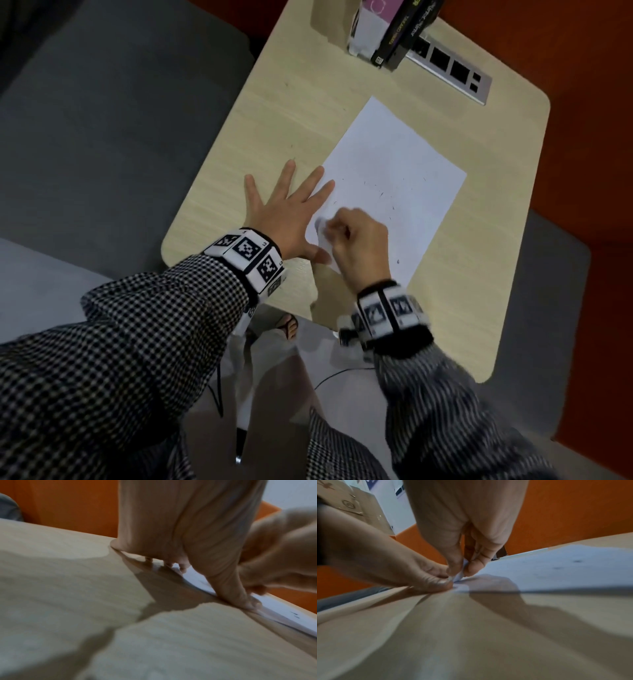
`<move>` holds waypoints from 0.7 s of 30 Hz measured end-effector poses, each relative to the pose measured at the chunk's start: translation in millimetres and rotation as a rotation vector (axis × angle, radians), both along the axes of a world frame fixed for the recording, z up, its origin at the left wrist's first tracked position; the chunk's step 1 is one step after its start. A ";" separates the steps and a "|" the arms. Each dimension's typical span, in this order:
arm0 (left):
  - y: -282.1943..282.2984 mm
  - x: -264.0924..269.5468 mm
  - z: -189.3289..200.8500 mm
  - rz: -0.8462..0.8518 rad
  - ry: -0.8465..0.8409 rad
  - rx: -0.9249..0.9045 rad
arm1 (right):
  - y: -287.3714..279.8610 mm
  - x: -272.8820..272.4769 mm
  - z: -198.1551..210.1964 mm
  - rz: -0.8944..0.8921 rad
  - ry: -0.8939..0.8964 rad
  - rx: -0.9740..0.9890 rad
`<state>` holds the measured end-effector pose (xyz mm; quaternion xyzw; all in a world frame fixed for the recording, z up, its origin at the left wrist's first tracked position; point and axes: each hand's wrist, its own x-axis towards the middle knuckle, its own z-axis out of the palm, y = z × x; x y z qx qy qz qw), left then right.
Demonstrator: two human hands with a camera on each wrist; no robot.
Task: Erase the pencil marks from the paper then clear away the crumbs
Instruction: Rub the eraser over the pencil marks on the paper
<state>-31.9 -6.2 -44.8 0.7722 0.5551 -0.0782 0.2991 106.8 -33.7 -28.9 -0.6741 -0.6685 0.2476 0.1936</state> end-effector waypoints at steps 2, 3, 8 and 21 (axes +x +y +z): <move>-0.5 -0.6 -0.5 -0.002 0.006 0.005 | -25.5 2.3 5.6 0.027 0.017 -0.013; -0.6 -1.0 -0.5 -0.005 0.012 0.007 | -27.8 2.7 6.6 0.031 0.043 -0.011; 0.0 -0.2 -3.2 -0.007 0.010 0.003 | 17.0 -4.3 -6.0 -0.010 0.049 0.027; 0.2 0.9 -4.6 0.010 0.001 0.007 | -21.1 2.8 -1.4 -0.019 0.086 -0.004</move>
